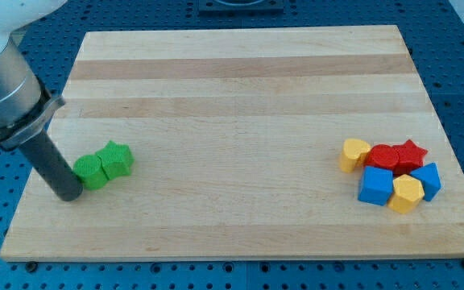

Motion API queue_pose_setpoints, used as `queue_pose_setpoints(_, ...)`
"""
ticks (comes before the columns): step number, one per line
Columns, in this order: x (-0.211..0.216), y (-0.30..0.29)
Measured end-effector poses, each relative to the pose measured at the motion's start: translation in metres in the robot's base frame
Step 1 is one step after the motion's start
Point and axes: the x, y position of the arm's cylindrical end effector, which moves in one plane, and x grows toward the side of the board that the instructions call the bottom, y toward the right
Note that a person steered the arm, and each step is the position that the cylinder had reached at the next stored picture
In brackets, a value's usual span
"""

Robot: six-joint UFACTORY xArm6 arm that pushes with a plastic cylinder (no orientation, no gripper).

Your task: Nudge the green circle a bit right

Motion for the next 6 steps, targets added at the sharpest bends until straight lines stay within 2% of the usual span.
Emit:
queue_pose_setpoints(1, -0.023, 0.008)
queue_pose_setpoints(3, -0.046, 0.07)
queue_pose_setpoints(6, -0.108, 0.164)
